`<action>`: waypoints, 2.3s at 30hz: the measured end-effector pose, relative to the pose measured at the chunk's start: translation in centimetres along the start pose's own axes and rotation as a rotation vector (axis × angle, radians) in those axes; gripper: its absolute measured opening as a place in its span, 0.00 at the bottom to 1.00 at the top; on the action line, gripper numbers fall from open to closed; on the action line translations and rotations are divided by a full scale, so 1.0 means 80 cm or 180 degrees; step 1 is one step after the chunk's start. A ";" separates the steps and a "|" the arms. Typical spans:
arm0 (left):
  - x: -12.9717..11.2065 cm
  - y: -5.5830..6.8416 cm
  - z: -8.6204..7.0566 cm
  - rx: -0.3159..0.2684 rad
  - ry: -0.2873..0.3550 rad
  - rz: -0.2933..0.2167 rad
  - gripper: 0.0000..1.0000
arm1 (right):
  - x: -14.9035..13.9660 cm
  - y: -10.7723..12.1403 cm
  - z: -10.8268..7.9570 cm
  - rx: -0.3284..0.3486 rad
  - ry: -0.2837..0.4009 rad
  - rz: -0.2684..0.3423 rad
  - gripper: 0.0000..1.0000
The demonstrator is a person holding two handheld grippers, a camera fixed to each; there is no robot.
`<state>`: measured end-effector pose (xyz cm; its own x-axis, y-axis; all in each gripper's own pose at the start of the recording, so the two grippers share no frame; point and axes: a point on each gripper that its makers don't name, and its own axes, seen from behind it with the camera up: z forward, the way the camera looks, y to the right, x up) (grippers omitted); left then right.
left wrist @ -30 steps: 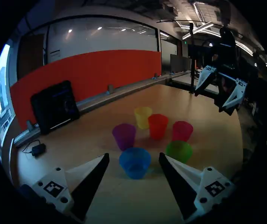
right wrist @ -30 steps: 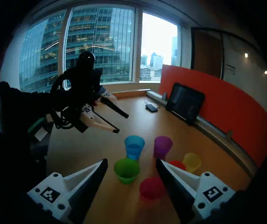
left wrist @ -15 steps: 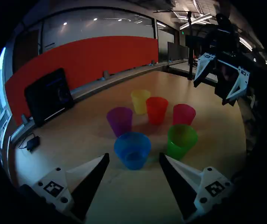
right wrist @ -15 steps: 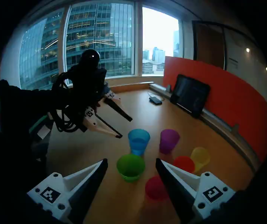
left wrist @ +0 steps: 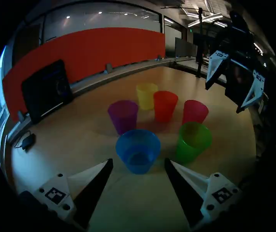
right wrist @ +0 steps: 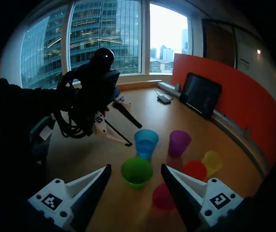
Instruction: Pour water
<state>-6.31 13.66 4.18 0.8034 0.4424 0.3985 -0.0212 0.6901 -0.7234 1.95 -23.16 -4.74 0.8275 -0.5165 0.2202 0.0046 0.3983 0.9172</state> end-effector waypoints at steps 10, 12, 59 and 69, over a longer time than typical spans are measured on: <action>0.002 -0.001 0.024 -0.0069 -0.0019 -0.0051 0.99 | -0.006 -0.003 0.009 0.0025 -0.0042 -0.0008 0.99; 0.004 -0.003 0.029 -0.0063 -0.0016 -0.0068 0.99 | -0.006 -0.004 0.009 0.0031 -0.0042 -0.0003 0.99; 0.045 -0.011 0.017 -0.0016 0.0235 -0.0048 0.87 | -0.033 0.002 0.039 0.0075 -0.0181 0.0015 1.00; 0.081 -0.008 -0.010 0.0036 0.0488 0.0024 0.87 | -0.050 0.004 0.053 0.0076 -0.0299 -0.0041 0.99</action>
<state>-0.60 15.66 6.78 0.8846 0.3556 0.3017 -0.0336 0.6938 -0.7194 -3.76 -24.17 -3.90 0.7712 -0.5906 0.2375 0.0005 0.3736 0.9276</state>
